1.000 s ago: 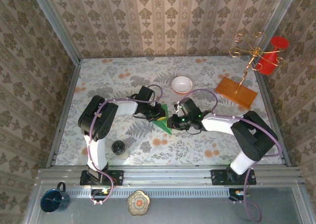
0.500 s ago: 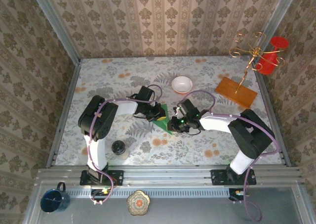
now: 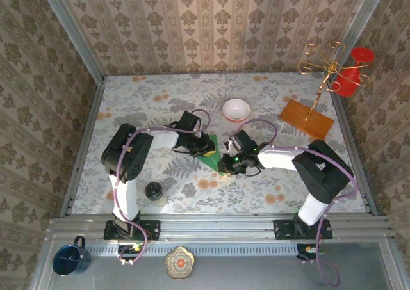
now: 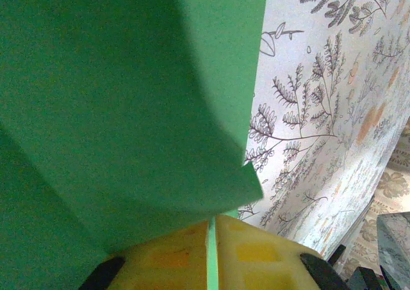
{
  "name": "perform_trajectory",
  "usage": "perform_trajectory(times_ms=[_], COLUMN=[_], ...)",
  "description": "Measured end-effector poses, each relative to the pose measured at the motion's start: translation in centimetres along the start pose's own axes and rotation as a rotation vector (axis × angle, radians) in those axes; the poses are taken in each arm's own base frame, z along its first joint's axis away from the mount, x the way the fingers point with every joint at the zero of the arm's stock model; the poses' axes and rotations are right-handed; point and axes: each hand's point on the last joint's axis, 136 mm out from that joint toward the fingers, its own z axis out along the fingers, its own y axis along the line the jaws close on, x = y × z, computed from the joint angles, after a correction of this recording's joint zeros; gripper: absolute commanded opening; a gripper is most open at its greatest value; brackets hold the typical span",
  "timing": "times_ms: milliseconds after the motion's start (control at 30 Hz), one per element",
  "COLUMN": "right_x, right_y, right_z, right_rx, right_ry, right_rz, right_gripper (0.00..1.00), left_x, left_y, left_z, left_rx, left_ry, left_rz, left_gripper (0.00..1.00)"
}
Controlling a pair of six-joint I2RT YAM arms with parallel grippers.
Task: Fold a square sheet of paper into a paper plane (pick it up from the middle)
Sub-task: Fourth fold the wing at the center of the table.
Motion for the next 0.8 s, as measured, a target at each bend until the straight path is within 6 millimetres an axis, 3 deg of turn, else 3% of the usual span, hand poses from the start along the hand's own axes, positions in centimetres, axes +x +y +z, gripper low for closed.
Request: perform_trajectory(times_ms=[500,667,800], right_x=[0.8,3.0,3.5], right_y=[-0.6,-1.6,-1.0], right_z=[0.2,-0.9,-2.3], right_rx=[0.0,0.002,-0.008], right_ry=[0.014,0.039,0.033], right_rz=[0.0,0.007,-0.003], right_gripper=[0.19,0.2,0.29], left_x=[-0.1,-0.1,-0.1], left_y=[0.1,0.1,0.1], left_z=[-0.1,-0.1,-0.1], left_rx=[0.0,0.002,0.002], left_ry=[-0.001,0.001,-0.001], left_rz=[-0.003,-0.004,-0.004], left_gripper=[0.13,0.13,0.13])
